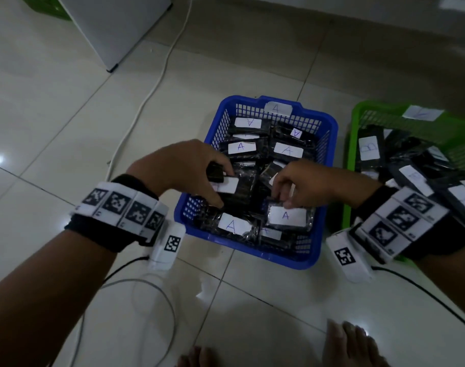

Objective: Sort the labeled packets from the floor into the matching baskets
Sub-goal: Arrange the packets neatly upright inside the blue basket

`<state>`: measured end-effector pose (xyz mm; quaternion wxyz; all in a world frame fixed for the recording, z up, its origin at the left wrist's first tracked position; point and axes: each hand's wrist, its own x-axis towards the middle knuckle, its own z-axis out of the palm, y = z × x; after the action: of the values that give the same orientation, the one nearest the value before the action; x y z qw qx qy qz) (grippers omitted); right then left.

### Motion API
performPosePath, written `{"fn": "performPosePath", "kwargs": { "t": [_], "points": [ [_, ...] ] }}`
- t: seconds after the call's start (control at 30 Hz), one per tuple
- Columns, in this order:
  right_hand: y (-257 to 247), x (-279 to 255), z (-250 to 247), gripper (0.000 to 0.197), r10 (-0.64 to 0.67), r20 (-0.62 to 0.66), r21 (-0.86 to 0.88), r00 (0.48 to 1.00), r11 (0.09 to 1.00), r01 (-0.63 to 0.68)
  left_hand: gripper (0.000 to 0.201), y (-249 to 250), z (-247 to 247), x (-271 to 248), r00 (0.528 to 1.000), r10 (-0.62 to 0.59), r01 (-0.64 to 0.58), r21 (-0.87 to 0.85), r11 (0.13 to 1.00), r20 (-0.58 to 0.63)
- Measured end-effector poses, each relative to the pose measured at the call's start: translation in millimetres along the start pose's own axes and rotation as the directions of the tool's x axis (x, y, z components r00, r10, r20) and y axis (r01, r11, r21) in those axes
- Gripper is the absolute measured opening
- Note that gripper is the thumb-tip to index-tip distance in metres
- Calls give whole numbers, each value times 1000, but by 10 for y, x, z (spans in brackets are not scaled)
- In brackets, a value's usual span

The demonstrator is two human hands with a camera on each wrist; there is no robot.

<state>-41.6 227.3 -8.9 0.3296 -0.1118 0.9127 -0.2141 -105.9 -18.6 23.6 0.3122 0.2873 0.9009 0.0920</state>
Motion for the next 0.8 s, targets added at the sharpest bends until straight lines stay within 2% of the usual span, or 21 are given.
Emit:
{"fn": "performPosePath", "kwargs": {
  "t": [0.07,0.13,0.3,0.5,0.7,0.8],
  "points": [
    [-51,47,142,25,-20,-16,-51,1000,999,19,61,-41,-72,-17,999,-11,7,-81,997,-43],
    [-81,87,268,26,-39,-25,-105,999,994,36,61,-40,-87,-22,998,-18,13,-86,996,-52],
    [-126,126,413,26,-59,-21,-215,998,975,53,66,21,21,-12,999,-40,42,138,990,-15],
    [-166,149,363,22,-50,-33,-104,998,994,46,63,175,251,1,998,-15,-6,310,951,66],
    [-93,175,206,23,-16,-135,9,991,1000,17,63,196,428,49,999,4,-23,526,850,37],
    [-85,166,193,21,-8,-97,-21,995,1000,5,67,136,451,86,999,-18,0,521,854,30]
  ]
}}
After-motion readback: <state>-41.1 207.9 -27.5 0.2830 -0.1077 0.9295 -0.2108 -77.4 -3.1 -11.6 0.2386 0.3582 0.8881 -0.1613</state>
